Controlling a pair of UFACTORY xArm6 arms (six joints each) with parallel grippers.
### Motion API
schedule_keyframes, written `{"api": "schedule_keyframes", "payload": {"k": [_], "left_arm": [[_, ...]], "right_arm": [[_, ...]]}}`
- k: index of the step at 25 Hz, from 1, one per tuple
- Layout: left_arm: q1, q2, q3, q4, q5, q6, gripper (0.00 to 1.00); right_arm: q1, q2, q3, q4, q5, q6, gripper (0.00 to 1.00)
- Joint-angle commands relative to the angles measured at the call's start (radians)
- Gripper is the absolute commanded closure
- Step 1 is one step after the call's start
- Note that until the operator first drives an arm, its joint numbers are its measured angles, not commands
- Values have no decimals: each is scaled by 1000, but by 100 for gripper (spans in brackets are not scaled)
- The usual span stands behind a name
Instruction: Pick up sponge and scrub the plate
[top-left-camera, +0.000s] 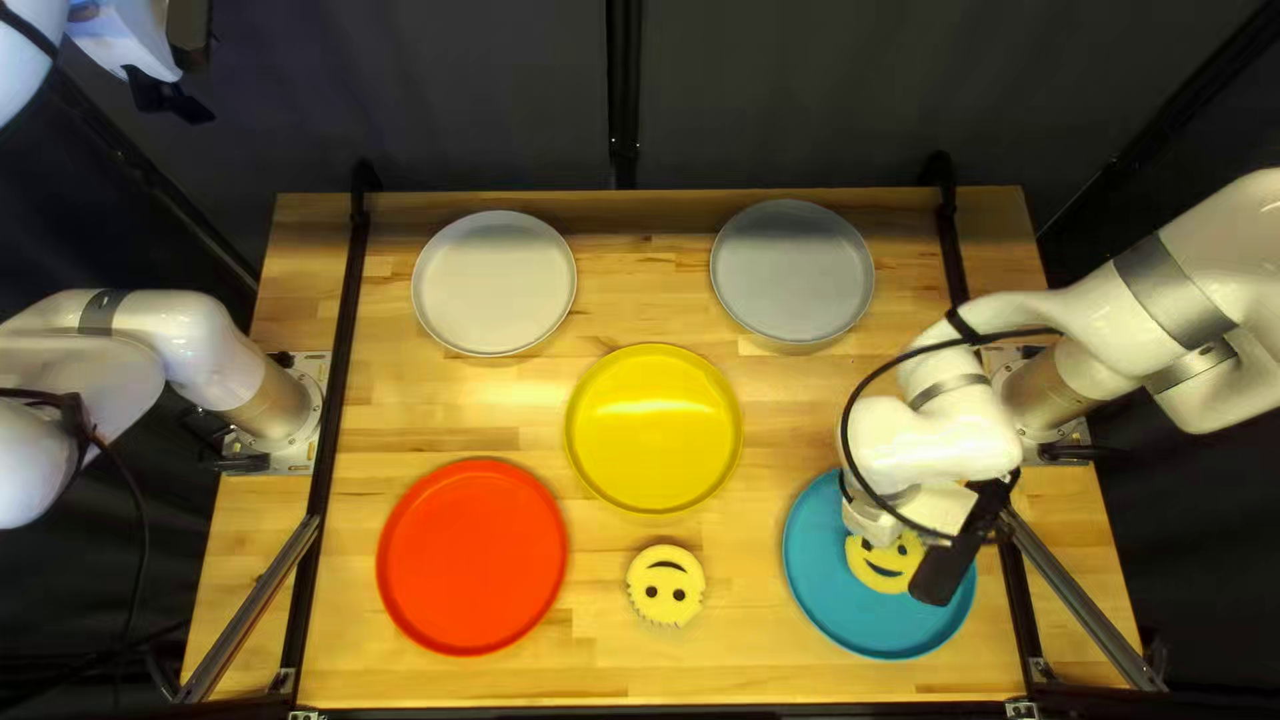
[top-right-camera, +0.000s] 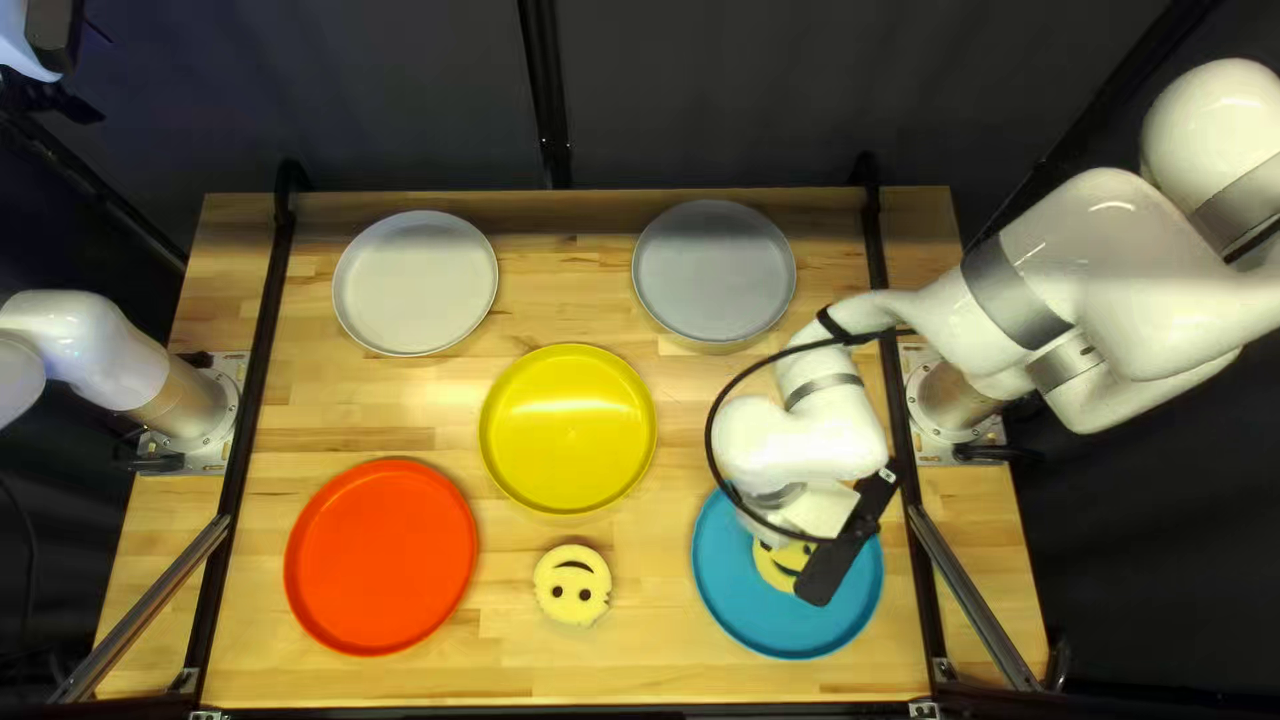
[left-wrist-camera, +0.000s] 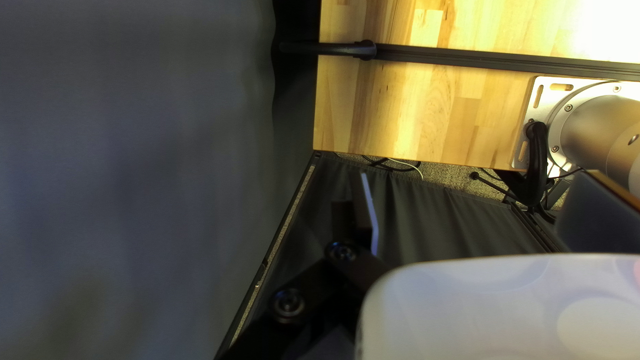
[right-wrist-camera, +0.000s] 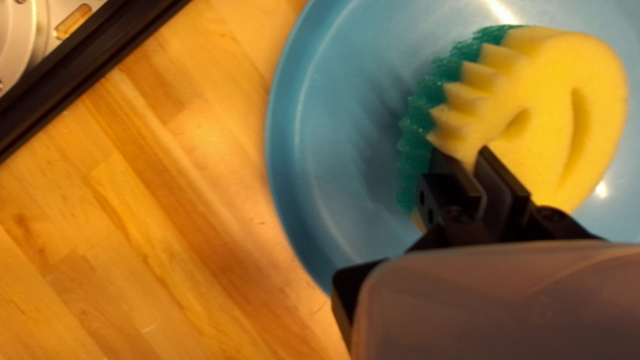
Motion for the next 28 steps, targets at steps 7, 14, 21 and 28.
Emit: {"api": "schedule_keyframes", "payload": {"k": [7,14,21,28], "left_arm": [[0,0,0,0,0,0,0],[0,0,0,0,0,0,0],[0,0,0,0,0,0,0],[0,0,0,0,0,0,0]], "right_arm": [[17,-46,81,24,-20,-12,100],[-72,-131,145,2,15,-60,100],[-154,-189,188,-23,43,-112,100],[-125,-152,147,-17,47,-106,100]]}}
